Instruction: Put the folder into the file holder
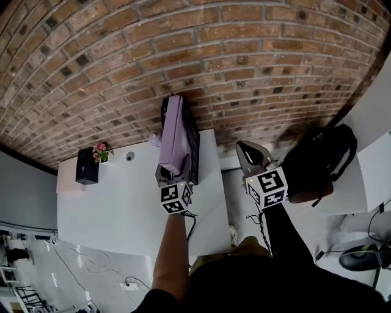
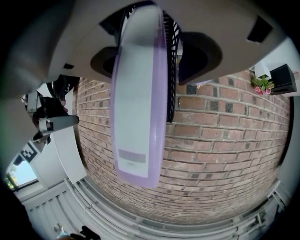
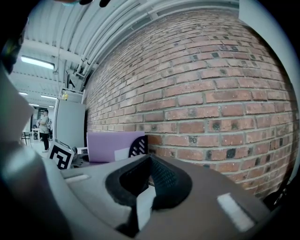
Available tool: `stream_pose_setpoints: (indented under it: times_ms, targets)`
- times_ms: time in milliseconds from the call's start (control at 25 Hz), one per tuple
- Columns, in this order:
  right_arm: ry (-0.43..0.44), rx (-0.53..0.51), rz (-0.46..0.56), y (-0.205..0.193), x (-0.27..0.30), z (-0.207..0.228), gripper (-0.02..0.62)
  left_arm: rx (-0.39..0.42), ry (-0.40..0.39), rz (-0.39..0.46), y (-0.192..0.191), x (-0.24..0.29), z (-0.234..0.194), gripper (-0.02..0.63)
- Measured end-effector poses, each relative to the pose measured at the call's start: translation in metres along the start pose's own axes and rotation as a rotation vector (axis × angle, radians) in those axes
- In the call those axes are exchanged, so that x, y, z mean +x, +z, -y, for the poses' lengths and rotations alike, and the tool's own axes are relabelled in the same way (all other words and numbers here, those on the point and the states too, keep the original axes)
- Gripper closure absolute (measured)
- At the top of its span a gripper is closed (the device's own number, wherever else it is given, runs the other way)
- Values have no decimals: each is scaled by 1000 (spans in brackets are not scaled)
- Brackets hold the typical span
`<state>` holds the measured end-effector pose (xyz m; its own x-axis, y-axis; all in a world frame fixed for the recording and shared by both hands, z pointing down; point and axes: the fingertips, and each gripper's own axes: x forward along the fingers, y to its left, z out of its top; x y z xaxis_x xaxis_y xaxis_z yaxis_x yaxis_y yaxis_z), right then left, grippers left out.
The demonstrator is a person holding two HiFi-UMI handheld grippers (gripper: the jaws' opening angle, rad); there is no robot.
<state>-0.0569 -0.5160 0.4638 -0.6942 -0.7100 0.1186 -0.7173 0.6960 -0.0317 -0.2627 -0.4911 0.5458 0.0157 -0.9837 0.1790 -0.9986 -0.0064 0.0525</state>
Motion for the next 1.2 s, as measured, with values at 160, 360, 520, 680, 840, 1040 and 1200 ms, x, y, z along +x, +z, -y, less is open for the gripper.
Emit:
stream_pose_setpoints:
  times_ms: [160, 360, 520, 680, 840, 1040, 1200]
  targets:
    - [2, -7, 10, 5, -5, -10, 595, 3, -3, 4, 3, -11, 1, 290]
    - [-10, -25, 10, 9, -17, -24, 595, 25, -35, 14, 9, -24, 9, 290]
    - [-33, -39, 14, 14, -26, -39, 595, 36, -60, 28, 17, -41, 13, 290]
    - [-52, -45, 22, 20, -39, -57, 595, 55, -86, 35, 25, -66, 12, 288]
    - [-73, -58, 25, 21, -60, -80, 595, 73, -103, 42, 35, -100, 8, 288]
    - [-95, -57, 43, 27, -87, -108, 595, 95, -110, 46, 52, -150, 5, 288]
    - [-105, -47, 65, 33, -109, -131, 595, 98, -130, 68, 69, -191, 7, 288]
